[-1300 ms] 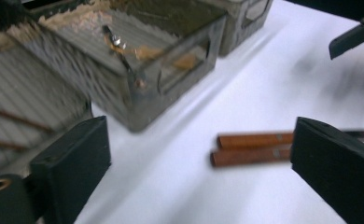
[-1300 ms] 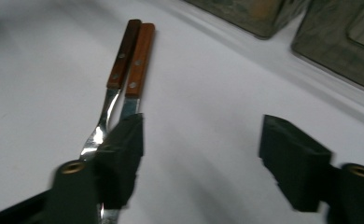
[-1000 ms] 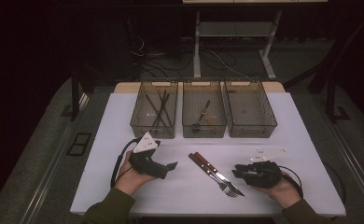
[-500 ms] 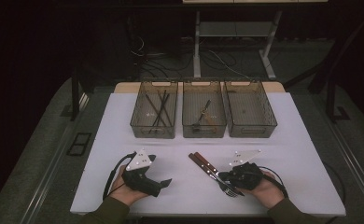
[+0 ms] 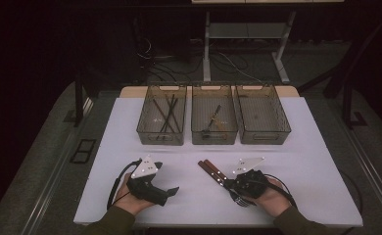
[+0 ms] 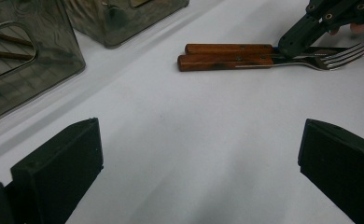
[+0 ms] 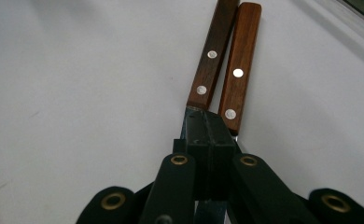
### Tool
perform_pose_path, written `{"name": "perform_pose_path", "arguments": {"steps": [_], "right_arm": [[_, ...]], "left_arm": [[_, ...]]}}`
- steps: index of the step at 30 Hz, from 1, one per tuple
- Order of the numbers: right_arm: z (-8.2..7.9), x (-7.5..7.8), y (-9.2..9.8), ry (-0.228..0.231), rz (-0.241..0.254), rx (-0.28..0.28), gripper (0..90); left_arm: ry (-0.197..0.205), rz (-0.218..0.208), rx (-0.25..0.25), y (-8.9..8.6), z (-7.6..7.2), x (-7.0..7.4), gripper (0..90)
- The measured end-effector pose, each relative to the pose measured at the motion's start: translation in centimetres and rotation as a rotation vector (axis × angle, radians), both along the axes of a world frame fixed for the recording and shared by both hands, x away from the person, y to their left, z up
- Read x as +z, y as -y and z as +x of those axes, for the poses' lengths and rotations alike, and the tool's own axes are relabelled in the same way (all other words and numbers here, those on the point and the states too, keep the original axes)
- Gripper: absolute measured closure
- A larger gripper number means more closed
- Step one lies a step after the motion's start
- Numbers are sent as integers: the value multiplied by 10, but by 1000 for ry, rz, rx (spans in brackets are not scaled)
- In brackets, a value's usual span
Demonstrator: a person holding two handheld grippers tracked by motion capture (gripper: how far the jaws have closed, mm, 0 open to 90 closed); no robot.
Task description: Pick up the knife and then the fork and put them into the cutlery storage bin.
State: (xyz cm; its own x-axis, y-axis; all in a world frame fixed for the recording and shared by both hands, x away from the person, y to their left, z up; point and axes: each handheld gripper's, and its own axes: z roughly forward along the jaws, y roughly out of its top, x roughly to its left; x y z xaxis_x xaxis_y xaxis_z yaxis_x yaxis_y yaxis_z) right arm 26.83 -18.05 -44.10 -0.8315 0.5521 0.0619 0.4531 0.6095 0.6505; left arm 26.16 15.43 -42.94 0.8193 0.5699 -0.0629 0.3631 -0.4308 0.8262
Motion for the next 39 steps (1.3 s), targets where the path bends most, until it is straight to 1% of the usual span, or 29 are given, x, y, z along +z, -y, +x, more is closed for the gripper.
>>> {"name": "perform_pose_path", "arguments": {"steps": [2,6,10,17,21,26,28,29,34,39], "right_arm": [[-2,0,0,3,-13,-1,900],[-4,1,0,6,-24,-1,900],[-8,1,-3,31,-52,-3,900],[-6,2,0,40,-71,-14,900],[-5,2,3,38,-69,-21,900],[-2,2,6,47,-77,-28,900],[-2,2,7,46,-77,-38,900],[-1,2,8,47,-79,-35,900],[4,2,12,56,-83,-51,900],[8,1,15,56,-79,-59,900]], "left_arm": [[3,2,-2,0,0,1,0],[0,3,-2,0,0,0,0],[3,-1,-1,0,0,1,0],[2,2,-3,0,0,1,0],[1,3,-5,0,0,1,0],[1,2,-5,0,0,1,0],[0,0,-5,0,0,1,0],[0,0,-6,0,0,1,0],[-1,-7,-4,0,0,0,0],[-5,-8,-9,1,0,0,0]]}}
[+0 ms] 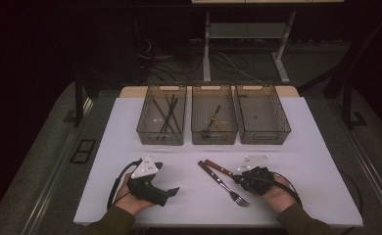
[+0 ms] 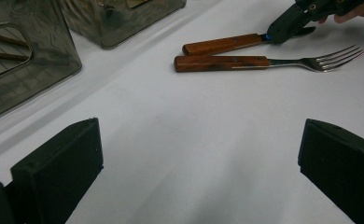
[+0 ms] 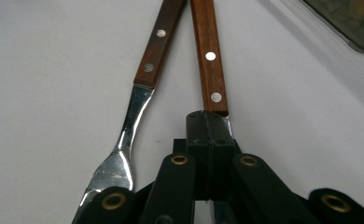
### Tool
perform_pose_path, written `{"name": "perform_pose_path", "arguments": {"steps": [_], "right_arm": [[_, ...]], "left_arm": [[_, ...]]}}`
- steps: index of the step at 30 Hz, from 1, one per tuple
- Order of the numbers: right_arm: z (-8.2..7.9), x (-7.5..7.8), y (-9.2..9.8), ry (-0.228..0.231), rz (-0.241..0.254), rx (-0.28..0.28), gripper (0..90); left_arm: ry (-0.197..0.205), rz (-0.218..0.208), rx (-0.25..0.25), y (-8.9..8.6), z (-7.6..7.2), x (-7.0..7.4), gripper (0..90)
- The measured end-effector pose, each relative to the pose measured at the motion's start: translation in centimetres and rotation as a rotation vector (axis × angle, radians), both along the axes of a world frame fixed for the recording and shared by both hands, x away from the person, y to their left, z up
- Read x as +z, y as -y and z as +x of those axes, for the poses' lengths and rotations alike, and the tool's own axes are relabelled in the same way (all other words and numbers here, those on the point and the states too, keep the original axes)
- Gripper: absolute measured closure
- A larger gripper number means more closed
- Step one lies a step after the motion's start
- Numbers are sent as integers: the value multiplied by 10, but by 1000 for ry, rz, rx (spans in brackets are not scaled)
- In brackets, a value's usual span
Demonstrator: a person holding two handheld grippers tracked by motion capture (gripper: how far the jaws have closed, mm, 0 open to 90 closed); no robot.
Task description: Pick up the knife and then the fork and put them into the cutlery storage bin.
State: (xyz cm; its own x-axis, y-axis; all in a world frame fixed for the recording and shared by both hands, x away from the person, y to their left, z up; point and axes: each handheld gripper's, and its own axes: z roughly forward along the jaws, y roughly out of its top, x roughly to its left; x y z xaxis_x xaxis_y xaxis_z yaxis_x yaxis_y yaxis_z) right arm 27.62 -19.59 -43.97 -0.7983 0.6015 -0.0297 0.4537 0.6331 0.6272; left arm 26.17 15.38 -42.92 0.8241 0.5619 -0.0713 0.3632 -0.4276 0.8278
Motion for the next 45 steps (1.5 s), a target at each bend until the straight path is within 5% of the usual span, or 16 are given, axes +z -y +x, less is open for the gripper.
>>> {"name": "perform_pose_path", "arguments": {"steps": [15,23,34,45], "right_arm": [[12,2,10,-13,36,2,893],[24,20,17,-73,56,33,690],[57,35,-17,-163,-218,161,641],[77,32,-53,-246,-426,252,687]], "left_arm": [[-12,-8,-21,-1,1,-2,0],[-21,-23,-58,-9,3,-6,0],[-26,0,-79,-9,4,-9,0],[-30,-10,-78,-9,4,-8,0]]}}
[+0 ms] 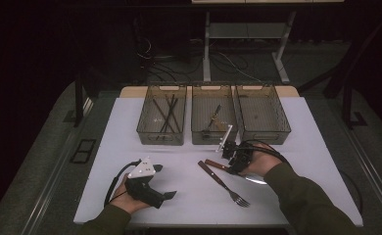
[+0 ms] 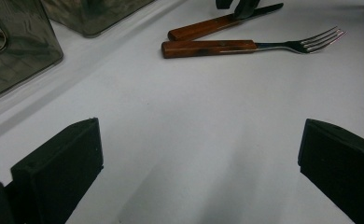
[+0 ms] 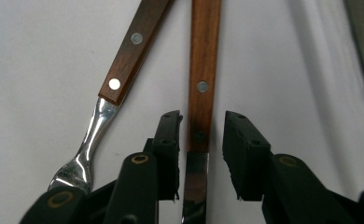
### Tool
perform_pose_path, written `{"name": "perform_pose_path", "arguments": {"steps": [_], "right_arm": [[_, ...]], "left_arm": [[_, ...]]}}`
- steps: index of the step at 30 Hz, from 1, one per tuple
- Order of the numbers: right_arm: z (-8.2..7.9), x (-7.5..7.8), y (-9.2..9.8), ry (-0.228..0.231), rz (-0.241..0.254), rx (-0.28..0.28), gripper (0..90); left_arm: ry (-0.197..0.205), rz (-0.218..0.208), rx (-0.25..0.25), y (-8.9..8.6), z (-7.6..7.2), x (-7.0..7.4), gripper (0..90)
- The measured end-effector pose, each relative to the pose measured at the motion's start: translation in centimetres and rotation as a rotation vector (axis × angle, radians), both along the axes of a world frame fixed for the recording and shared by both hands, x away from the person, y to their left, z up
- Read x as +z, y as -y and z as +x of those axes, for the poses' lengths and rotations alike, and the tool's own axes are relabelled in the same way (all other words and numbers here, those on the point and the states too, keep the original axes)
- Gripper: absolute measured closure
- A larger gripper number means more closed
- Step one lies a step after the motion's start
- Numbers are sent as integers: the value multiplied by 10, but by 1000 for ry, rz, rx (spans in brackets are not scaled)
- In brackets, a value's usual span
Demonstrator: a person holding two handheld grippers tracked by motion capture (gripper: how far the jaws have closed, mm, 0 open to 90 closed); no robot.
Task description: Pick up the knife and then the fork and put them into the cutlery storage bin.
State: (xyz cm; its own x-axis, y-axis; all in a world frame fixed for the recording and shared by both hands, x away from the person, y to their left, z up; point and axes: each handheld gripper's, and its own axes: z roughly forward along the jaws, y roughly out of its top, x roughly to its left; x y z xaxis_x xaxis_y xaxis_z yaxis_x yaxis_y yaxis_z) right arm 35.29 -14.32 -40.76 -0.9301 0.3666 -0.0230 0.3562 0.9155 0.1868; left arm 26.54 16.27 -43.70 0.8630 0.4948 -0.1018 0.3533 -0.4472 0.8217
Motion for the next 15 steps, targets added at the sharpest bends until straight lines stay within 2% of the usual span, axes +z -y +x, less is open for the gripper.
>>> {"name": "perform_pose_path", "arguments": {"steps": [6,15], "right_arm": [[4,-7,-11,-21,-85,31,738],[7,-10,-15,-45,-113,41,749]], "left_arm": [[-1,-4,-2,0,0,0,0],[0,-7,-6,1,0,0,0]]}}
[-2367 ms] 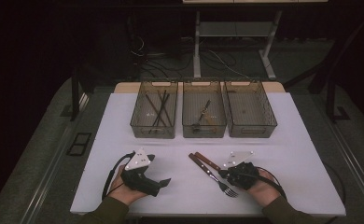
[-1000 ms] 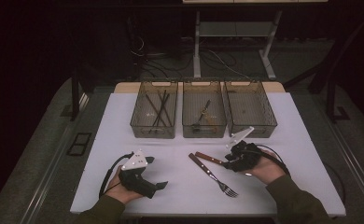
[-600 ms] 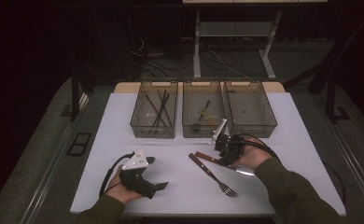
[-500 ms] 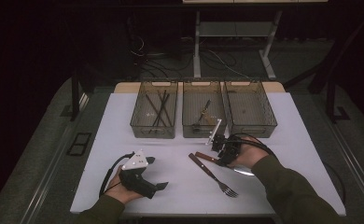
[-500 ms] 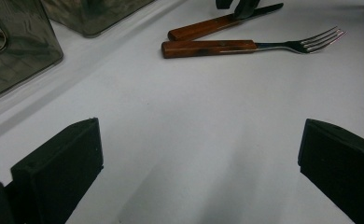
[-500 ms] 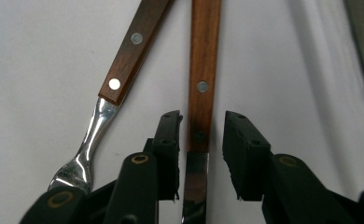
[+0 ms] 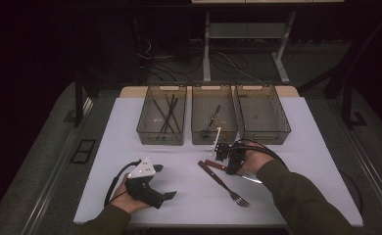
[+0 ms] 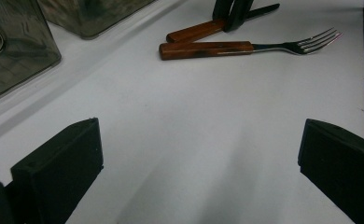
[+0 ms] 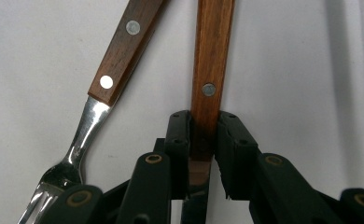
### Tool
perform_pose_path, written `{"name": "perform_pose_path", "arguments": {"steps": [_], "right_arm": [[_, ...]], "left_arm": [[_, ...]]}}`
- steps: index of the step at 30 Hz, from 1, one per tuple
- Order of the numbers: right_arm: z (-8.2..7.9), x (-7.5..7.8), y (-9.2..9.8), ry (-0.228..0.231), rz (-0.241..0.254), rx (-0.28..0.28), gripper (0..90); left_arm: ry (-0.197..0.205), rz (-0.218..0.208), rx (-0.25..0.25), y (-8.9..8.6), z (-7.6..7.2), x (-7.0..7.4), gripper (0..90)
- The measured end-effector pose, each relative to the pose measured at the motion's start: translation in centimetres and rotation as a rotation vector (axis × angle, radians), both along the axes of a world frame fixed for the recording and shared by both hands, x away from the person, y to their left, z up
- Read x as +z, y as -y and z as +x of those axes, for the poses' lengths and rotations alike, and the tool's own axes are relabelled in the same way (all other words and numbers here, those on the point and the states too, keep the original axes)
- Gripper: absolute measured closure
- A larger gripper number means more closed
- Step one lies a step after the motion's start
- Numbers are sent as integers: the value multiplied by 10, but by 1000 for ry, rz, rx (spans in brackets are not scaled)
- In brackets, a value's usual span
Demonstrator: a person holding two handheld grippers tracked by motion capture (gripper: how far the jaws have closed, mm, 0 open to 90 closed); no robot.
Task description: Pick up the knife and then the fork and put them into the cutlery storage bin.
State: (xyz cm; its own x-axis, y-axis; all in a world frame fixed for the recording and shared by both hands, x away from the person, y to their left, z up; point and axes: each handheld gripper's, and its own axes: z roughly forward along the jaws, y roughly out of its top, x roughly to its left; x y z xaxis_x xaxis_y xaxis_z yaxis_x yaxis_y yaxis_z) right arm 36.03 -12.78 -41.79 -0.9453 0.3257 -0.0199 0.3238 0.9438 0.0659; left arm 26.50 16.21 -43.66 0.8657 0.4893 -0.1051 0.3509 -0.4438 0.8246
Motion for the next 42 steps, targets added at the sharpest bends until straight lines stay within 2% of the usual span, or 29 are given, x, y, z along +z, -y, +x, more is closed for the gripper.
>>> {"name": "perform_pose_path", "arguments": {"steps": [10,22,30,34,37,42], "right_arm": [[1,0,-4,-6,-27,-2,779],[4,4,4,-20,-12,-20,780],[9,17,19,9,46,-67,779],[13,28,32,36,98,-103,779],[14,38,42,35,156,-152,779],[20,56,62,74,221,-197,779]], "left_arm": [[-3,-1,-2,0,0,0,0],[-2,0,-7,-1,0,1,0],[-1,0,-8,-1,0,1,0],[-3,-6,-8,-1,0,0,0],[-6,-13,-10,-2,1,0,0],[-1,-21,-11,-5,2,-1,0]]}}
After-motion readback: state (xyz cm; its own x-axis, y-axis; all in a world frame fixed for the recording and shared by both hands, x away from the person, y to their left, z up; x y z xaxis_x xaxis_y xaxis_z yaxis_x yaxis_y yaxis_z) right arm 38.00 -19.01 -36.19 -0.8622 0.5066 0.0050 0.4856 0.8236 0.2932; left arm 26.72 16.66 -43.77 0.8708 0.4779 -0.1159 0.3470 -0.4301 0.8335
